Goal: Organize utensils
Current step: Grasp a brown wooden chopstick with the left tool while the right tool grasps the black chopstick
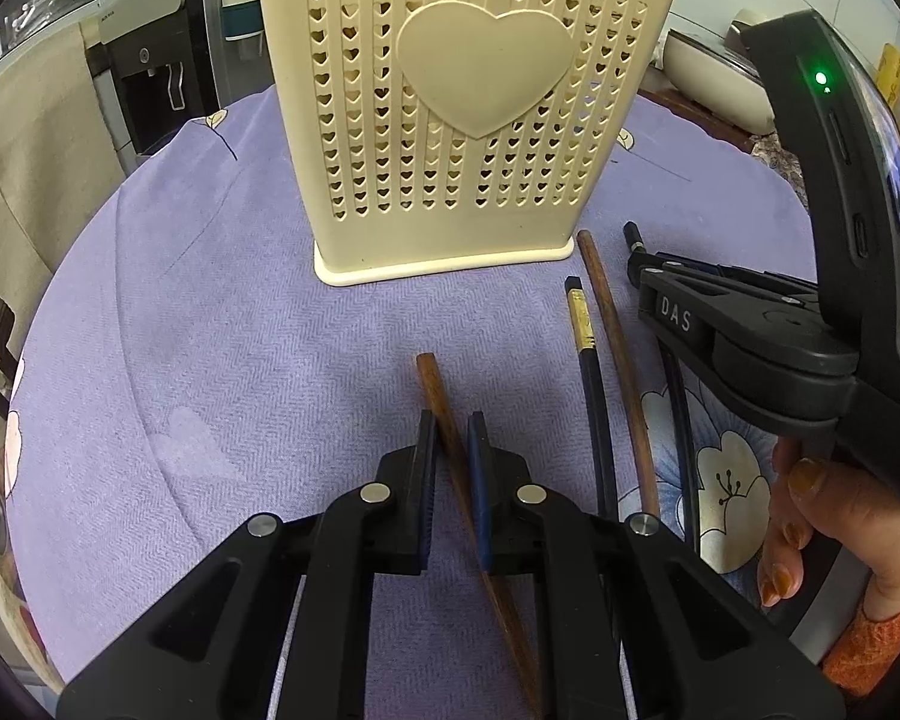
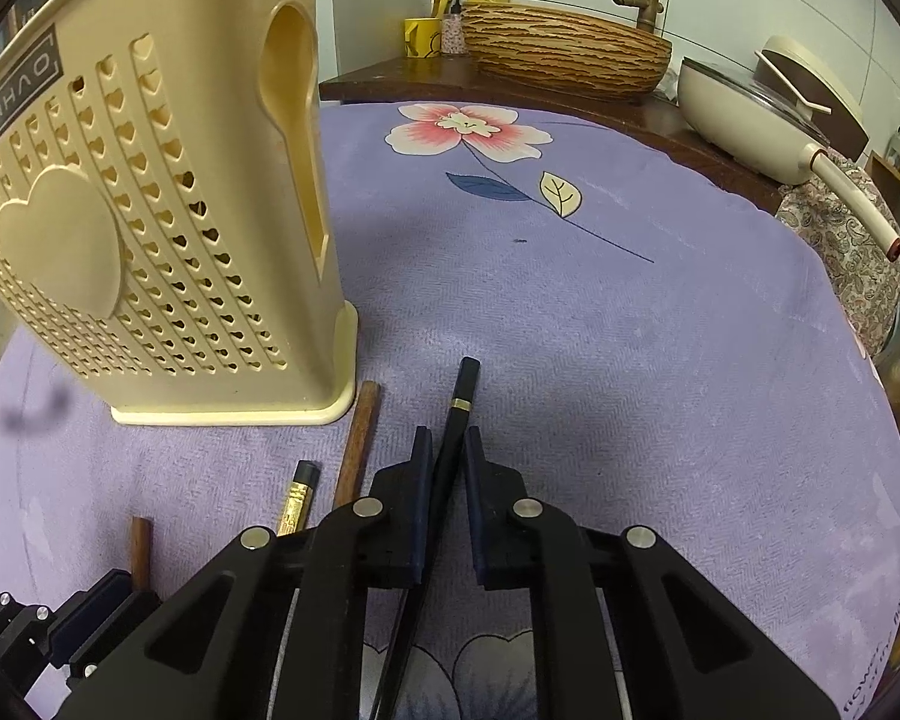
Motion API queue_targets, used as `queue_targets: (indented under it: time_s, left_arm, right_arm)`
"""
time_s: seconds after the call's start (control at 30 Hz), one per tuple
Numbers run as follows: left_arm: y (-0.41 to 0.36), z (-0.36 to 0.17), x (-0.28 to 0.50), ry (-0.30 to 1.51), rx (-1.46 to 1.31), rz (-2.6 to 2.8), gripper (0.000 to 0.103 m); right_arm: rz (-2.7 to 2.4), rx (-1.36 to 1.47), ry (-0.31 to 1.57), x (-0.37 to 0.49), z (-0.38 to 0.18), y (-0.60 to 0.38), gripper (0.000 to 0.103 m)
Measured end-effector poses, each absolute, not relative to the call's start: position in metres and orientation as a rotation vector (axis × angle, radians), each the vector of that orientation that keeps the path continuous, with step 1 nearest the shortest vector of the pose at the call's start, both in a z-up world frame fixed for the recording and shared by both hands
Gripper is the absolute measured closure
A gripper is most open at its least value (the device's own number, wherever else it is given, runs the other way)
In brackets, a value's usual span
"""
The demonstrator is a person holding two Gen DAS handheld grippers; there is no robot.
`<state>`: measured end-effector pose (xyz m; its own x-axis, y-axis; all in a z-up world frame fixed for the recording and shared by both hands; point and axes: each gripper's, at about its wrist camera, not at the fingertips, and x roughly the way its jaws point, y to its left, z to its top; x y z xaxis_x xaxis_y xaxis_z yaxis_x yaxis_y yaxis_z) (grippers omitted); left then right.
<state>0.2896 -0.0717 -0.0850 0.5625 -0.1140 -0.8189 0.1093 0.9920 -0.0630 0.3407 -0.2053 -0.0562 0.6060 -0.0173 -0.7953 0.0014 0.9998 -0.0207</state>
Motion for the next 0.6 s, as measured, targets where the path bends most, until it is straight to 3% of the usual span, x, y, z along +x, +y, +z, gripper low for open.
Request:
queue_targets:
  time_s: [0.6]
  left_arm:
    - [-0.063,-0.086,0.286,0.981,-0.066,-0.153,0.094]
  right_arm:
    - [0.087,0.128,0.9,0.301,-0.05,-0.231,0.095]
